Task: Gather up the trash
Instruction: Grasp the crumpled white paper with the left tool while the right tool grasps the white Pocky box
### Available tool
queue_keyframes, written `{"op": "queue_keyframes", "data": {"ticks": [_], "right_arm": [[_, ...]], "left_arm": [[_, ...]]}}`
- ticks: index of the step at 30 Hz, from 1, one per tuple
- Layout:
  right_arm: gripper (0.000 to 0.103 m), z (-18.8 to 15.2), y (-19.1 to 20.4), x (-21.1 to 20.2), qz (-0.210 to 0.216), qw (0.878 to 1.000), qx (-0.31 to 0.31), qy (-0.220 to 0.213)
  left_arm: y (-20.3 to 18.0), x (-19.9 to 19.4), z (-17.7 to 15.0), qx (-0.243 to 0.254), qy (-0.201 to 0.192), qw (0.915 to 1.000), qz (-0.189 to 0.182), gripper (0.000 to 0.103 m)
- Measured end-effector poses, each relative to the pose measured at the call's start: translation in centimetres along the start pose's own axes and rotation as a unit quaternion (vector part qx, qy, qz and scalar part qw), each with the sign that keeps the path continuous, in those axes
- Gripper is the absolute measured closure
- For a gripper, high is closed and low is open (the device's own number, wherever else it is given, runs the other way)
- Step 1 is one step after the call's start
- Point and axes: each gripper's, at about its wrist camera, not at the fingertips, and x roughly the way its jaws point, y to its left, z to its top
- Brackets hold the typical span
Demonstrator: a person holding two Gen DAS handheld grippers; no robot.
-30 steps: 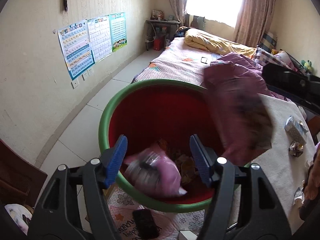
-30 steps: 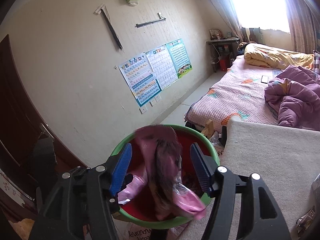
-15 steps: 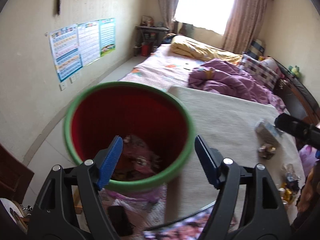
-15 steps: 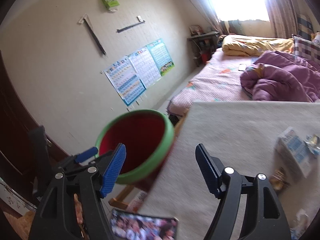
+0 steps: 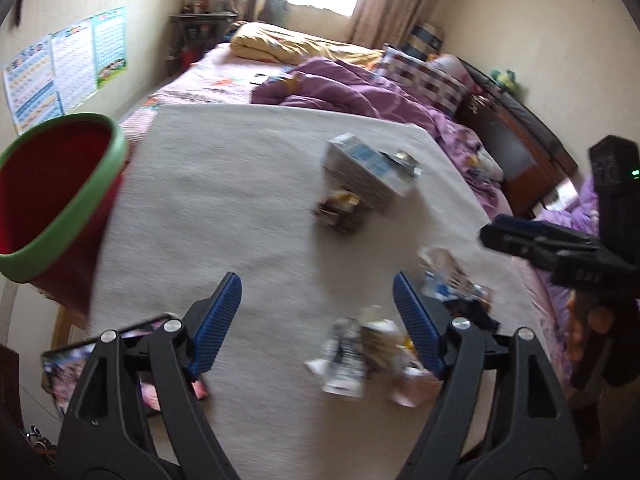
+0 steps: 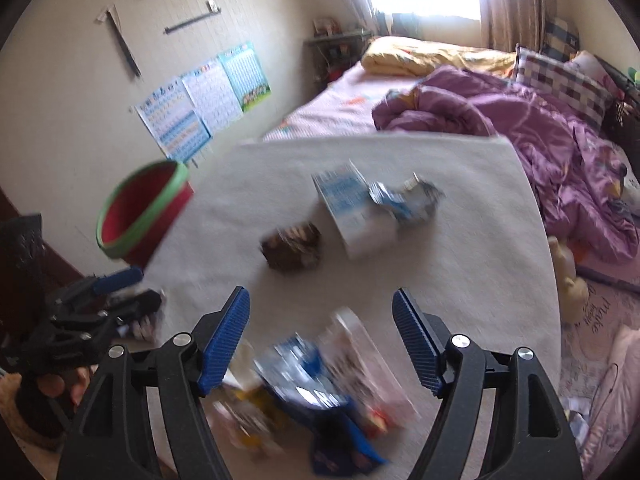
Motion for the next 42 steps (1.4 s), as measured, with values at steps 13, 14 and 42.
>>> {"op": "queue_keyframes", "data": {"ticks": [13,14,42], "right_arm": [[0.082,-2.5,-2.2,3.6,0.013,0.998,-0.042,0.038],[0.091,-1.9,-2.5,4.0,0.014,0.999,-0.032,0.031],[0.046,-0.4,-6.3,4.4,0.006,0.998,0.058,0.023]], "left_arm": [[-1.8,1.4,-0.9,-0.032,0.017,0.9981,0.050,0.028],[-1.8,1.6,-1.1,-0.035,0.021,0.9978,0.053,0.028],[-1.4,5.2,-1.4,-0.042,0.067,0.9956,0.050,0.039]]}}
